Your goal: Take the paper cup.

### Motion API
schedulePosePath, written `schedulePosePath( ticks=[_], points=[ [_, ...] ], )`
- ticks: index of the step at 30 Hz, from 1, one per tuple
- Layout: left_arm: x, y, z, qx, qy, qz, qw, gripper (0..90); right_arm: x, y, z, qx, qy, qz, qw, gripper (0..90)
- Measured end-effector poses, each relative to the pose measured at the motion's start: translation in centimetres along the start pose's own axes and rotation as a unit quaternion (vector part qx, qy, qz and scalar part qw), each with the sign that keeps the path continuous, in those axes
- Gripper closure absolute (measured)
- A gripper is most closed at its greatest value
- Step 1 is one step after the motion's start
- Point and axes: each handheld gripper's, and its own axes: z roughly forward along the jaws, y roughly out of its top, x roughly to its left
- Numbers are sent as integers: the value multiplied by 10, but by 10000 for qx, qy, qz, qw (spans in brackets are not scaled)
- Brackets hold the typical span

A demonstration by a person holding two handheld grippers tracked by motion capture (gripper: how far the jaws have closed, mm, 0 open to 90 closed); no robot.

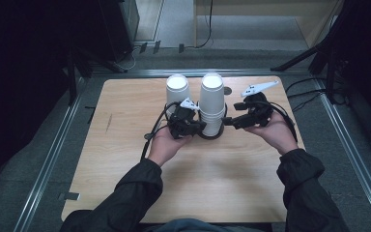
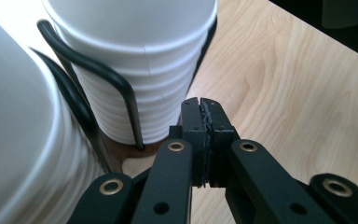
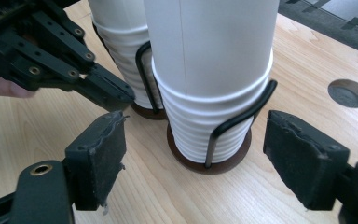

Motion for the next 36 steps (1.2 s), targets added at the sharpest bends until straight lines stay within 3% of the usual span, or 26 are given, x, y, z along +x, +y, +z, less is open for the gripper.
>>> schedulePosePath(
  ticks=[5,10,13,15,23,27,34,36],
  points=[
    [1,9,3,-76,65,-124,9999,894,-3,15,1,36,-39,-69,10000,200],
    [0,12,6,-15,222,-64,9997,894,-8,31,5,-2,-19,-12,10000,182],
    [-2,12,7,-67,205,-72,9997,894,-8,41,8,-6,-4,-13,10000,167],
    [-2,12,7,-42,282,24,9996,894,-8,47,10,-14,12,-5,10000,163],
    [-1,13,8,-61,339,-31,9994,895,-6,63,20,-8,-31,-78,10000,149],
    [-2,13,9,-67,341,2,9994,895,-6,74,25,-222,93,149,9996,144],
    [-2,13,8,-54,346,39,9994,895,0,87,32,-113,-212,-76,9997,146],
    [-1,13,9,-66,293,-25,9995,896,5,92,33,-131,-328,-267,9990,222]
  ],
)
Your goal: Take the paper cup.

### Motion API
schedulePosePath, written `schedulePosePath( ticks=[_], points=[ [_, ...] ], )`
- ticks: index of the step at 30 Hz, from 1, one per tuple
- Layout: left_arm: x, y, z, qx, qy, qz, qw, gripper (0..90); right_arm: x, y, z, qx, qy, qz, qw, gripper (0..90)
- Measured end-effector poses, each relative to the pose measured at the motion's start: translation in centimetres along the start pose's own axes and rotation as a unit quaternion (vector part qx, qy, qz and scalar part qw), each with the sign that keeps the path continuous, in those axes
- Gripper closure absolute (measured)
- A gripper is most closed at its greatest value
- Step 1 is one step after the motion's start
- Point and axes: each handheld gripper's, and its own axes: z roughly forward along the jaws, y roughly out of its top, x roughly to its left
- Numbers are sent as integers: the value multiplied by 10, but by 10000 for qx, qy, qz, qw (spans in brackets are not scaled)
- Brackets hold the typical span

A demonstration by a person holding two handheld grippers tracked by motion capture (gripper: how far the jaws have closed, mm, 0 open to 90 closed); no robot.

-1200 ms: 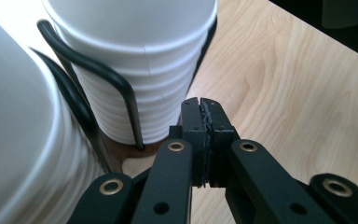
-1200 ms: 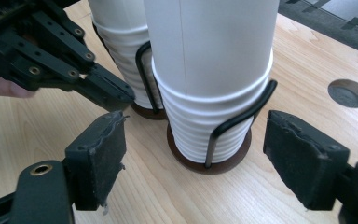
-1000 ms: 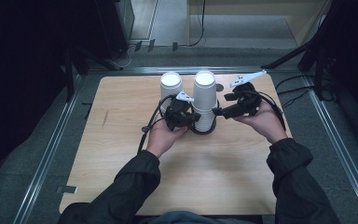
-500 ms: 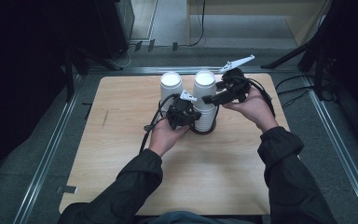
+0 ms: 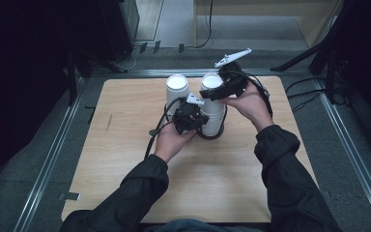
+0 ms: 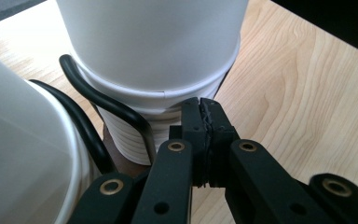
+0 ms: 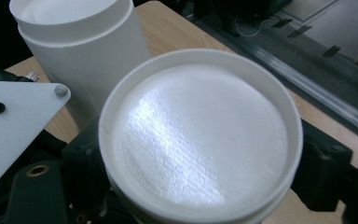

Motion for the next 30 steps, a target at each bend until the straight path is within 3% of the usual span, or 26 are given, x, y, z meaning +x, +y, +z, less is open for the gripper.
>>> schedulePosePath(
  ticks=[3,14,15,17,21,24,27,30],
  points=[
    [0,0,0,23,20,57,10000,897,4,4,0,111,-109,-104,9998,235],
    [0,0,-1,32,-19,49,10000,897,5,7,-3,188,-109,-249,9995,248],
    [0,0,0,10,-11,27,10000,897,4,12,-9,-53,-65,-72,9999,250],
    [0,0,0,9,-6,25,10000,896,2,19,-17,-225,-28,-11,9997,250],
    [1,0,0,42,-46,-7,10000,893,7,29,-26,-22,-85,-195,9998,248],
    [1,0,0,43,-61,0,10000,876,8,34,-31,-51,-60,-164,9998,248],
    [-1,0,-1,-16,-133,66,9999,849,8,40,-44,-79,-138,-324,9993,247],
    [-2,0,-1,-35,-150,62,9999,849,7,46,-59,-212,4,-241,9995,247]
  ],
)
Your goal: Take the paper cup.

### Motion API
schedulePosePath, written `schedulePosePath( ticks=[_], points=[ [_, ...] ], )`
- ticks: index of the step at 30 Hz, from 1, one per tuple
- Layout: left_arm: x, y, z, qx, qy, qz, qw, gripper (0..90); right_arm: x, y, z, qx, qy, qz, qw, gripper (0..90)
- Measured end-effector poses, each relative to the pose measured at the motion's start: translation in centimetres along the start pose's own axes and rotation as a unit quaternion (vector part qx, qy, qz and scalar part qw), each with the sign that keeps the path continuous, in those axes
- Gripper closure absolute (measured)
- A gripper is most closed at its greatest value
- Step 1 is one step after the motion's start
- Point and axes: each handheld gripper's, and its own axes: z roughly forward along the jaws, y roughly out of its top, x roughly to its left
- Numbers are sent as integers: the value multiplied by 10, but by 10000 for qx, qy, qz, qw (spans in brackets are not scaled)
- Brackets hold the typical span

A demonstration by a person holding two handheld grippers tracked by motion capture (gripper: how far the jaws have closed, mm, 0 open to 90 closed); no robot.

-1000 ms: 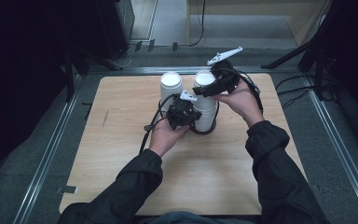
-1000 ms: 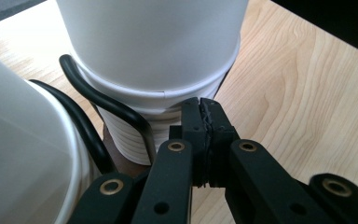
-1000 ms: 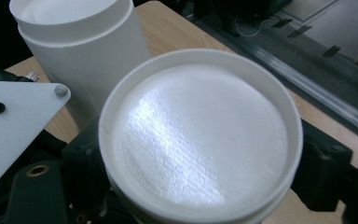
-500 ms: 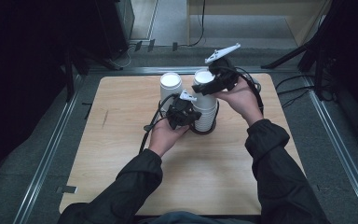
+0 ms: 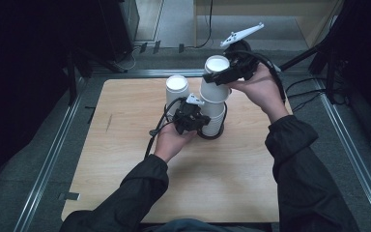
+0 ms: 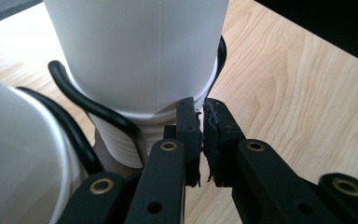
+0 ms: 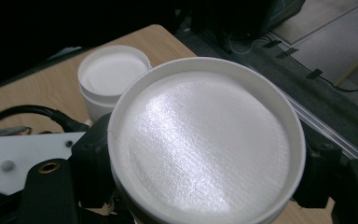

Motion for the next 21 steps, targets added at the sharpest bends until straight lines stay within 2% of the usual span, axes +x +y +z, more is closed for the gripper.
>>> schedulePosePath(
  ticks=[4,9,12,16,18,21],
  points=[
    [1,0,1,74,-47,12,10000,840,1,9,-20,-85,93,35,9999,247],
    [2,0,-2,21,-177,-47,9998,817,2,10,-41,-132,200,44,9997,247],
    [2,0,-4,9,-256,-42,9997,785,3,7,-47,-48,330,37,9994,247],
    [1,-1,-12,109,-596,6,9982,748,5,-6,-61,50,462,33,9989,246],
    [1,-2,-18,80,-671,47,9977,748,6,-12,-66,87,520,45,9986,246],
    [0,-4,-26,15,-813,88,9966,723,11,-21,-72,146,488,-52,9987,246]
  ],
)
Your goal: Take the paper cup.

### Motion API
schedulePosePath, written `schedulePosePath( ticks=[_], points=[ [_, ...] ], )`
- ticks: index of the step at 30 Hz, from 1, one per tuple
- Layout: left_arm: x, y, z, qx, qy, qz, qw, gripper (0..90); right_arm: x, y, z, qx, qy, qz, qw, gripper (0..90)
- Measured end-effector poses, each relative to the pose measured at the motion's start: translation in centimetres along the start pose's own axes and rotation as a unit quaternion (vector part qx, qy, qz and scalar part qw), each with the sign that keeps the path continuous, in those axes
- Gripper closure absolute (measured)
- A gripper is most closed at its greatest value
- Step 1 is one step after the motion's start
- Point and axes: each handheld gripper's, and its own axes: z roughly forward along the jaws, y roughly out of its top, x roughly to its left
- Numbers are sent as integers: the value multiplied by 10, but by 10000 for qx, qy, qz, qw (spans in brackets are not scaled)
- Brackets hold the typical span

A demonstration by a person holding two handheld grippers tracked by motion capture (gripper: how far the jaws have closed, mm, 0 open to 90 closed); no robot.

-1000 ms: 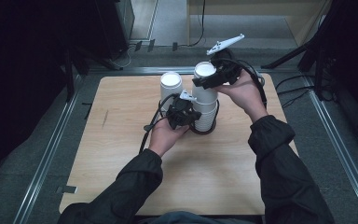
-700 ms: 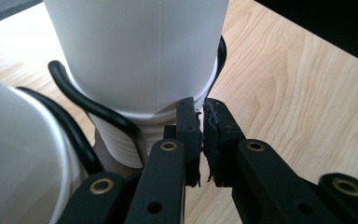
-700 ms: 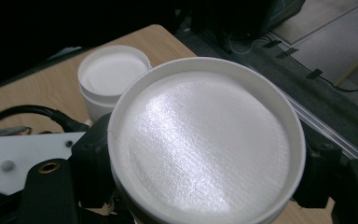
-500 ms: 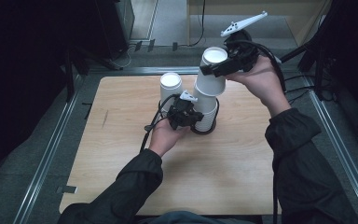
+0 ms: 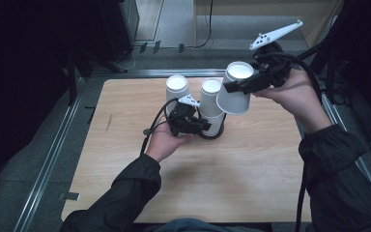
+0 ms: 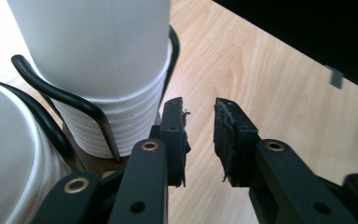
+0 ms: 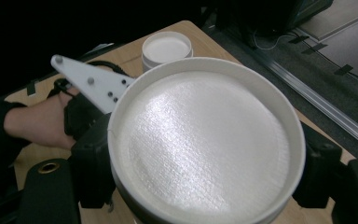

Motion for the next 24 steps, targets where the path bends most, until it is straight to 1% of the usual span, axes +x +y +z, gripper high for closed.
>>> schedulePosePath(
  ticks=[1,2,3,4,5,6,8,9,10,11,13,15,16,17,19,20,21,22,23,24],
  points=[
    [-1,-1,-2,4,-41,35,10000,703,2,-3,-2,-14,-3,-28,10000,246],
    [-2,-2,-4,25,-36,87,10000,687,4,-6,-3,-15,19,-24,10000,246],
    [-2,-2,-4,25,-36,87,10000,676,4,-6,-3,-15,19,-24,10000,246],
    [-2,-3,-6,71,-35,163,9998,650,5,-10,-4,-13,40,-58,10000,245],
    [-3,-4,-7,97,-54,184,9998,650,7,-14,-4,-19,68,-80,9999,245],
    [-3,-7,-10,117,-183,228,9995,600,10,-22,-4,-12,82,-113,9999,245],
    [-3,-11,-12,83,-258,332,9991,560,12,-29,-3,-23,105,-118,9999,245],
    [-2,-14,-13,75,-251,375,9990,528,13,-33,-2,-23,136,-107,9998,245],
    [-1,-16,-15,85,-269,373,9989,486,15,-36,-1,-20,148,-128,9998,245],
    [0,-19,-15,76,-326,330,9989,471,16,-40,0,-27,164,-175,9997,245],
    [3,-24,-18,63,-426,275,9987,448,20,-48,3,-31,170,-227,9996,245],
    [5,-28,-20,78,-550,191,9983,446,22,-55,5,-74,239,-255,9994,244],
    [6,-30,-21,79,-591,185,9980,446,24,-58,7,-70,272,-266,9993,244],
    [6,-30,-21,79,-591,185,9980,446,24,-58,7,-70,272,-266,9993,244],
    [7,-34,-23,102,-605,249,9978,446,26,-67,11,-67,328,-312,9990,244],
    [8,-38,-24,92,-649,247,9975,438,27,-73,15,-55,382,-286,9988,244],
    [8,-38,-24,92,-649,247,9975,431,27,-73,15,-55,382,-286,9988,244],
    [8,-41,-25,74,-666,266,9974,429,27,-81,20,-66,422,-262,9987,244],
    [8,-41,-25,74,-666,266,9974,422,27,-81,20,-66,422,-262,9987,244],
    [8,-45,-25,30,-685,310,9972,409,27,-88,26,-35,434,-241,9988,244]
  ],
)
